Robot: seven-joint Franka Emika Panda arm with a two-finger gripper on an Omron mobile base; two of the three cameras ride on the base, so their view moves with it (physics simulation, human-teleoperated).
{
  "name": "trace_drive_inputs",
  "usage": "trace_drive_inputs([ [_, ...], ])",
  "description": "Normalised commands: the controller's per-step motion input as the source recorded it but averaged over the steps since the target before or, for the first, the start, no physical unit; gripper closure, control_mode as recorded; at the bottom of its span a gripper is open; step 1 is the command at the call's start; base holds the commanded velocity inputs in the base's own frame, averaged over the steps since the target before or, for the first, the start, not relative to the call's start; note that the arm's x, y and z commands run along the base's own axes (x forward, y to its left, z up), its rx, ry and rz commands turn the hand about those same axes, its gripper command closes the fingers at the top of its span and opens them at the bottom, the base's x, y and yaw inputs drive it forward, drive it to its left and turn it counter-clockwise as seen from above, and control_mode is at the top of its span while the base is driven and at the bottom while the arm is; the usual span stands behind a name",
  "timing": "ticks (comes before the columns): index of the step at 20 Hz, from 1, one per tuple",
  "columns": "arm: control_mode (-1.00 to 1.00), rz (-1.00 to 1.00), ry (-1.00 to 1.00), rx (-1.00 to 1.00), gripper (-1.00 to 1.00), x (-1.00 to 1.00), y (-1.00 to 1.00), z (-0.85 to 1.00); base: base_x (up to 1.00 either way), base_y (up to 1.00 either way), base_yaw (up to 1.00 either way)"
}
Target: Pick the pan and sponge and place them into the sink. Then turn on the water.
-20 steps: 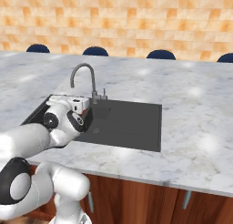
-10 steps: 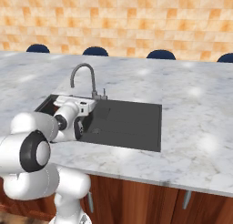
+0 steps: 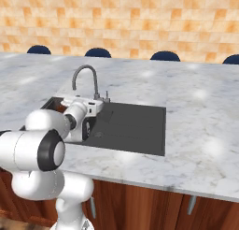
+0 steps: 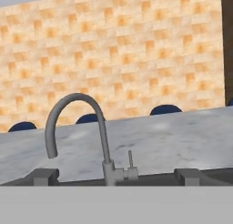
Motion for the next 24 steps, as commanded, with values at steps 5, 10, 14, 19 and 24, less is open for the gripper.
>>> trace_drive_inputs([
  [5, -1.00, 0.07, 0.00, -0.01, -1.00, 0.20, -0.32, -0.03, 0.00, 0.00, 0.00],
  [10, -1.00, 0.05, 0.09, -0.01, -1.00, 0.31, -0.31, -0.12, 0.00, 0.00, 0.00],
  [14, -1.00, 0.06, 0.11, 0.00, -1.00, 0.33, -0.23, -0.03, 0.00, 0.00, 0.00],
  [19, -1.00, 0.06, 0.04, 0.00, -1.00, 0.32, -0.17, -0.04, 0.00, 0.00, 0.00],
  [24, -1.00, 0.03, 0.01, 0.00, -1.00, 0.31, -0.17, -0.08, 0.00, 0.00, 0.00],
])
